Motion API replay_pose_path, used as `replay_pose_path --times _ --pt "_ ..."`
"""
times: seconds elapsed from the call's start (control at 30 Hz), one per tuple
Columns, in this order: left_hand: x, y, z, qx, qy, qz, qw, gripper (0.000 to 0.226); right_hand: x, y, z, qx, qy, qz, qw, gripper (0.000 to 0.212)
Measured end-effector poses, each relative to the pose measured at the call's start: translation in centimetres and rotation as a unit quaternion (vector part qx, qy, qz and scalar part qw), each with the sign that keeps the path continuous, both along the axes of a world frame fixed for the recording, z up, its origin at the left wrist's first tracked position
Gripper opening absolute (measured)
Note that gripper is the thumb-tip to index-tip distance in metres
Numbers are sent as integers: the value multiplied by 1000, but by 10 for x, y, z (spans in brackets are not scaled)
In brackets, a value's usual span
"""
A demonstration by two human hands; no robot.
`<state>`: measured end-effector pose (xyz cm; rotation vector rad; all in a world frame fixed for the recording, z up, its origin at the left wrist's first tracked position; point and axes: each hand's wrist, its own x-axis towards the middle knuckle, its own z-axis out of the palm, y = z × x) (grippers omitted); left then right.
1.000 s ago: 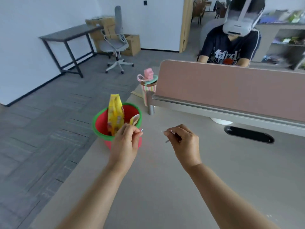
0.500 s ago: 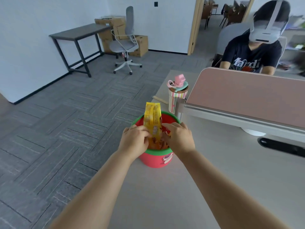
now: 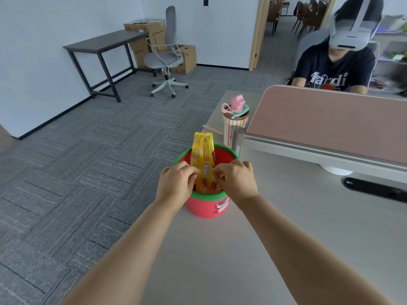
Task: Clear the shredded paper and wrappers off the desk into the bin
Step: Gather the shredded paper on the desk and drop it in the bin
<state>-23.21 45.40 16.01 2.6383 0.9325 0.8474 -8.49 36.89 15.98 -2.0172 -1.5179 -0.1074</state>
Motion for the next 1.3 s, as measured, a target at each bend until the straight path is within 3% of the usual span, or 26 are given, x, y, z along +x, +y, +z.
replay_pose_path --times 0.2,0.3,0.4,0.5,0.63,0.73,0.87,0.93,1.0,1.07,1.3 --pt "5 -16 5 4 -12 -18 1000 4 5 -19 -2 47 0 39 998 7" --pt "18 -39 3 36 -32 -44 998 18 19 -48 -8 60 27 65 996 18" --pt "39 -79 -6 74 -76 -77 991 20 41 -95 -17 86 53 49 994 20" --pt "72 -131 -31 55 -88 -135 985 13 72 -167 -36 80 78 -7 994 22" --pt "127 -210 -82 -27 27 -201 979 22 119 -276 -75 25 99 -99 990 24" --pt "157 -268 -126 -80 168 -212 959 52 149 -349 -102 -19 105 -158 982 27" --pt "179 -334 -166 -99 329 -150 927 93 176 -420 -129 -57 125 -205 969 30" --pt "187 -358 -175 -93 357 -122 921 101 183 -443 -138 -59 127 -219 966 30" --pt "203 -377 -178 -88 367 -117 919 94 187 -462 -148 -60 125 -230 963 32" --pt "221 -399 -177 -69 380 -157 909 85 190 -480 -158 -70 128 -246 958 35" --pt "276 -463 -178 -51 381 -226 895 100 197 -524 -178 -62 147 -302 940 39"
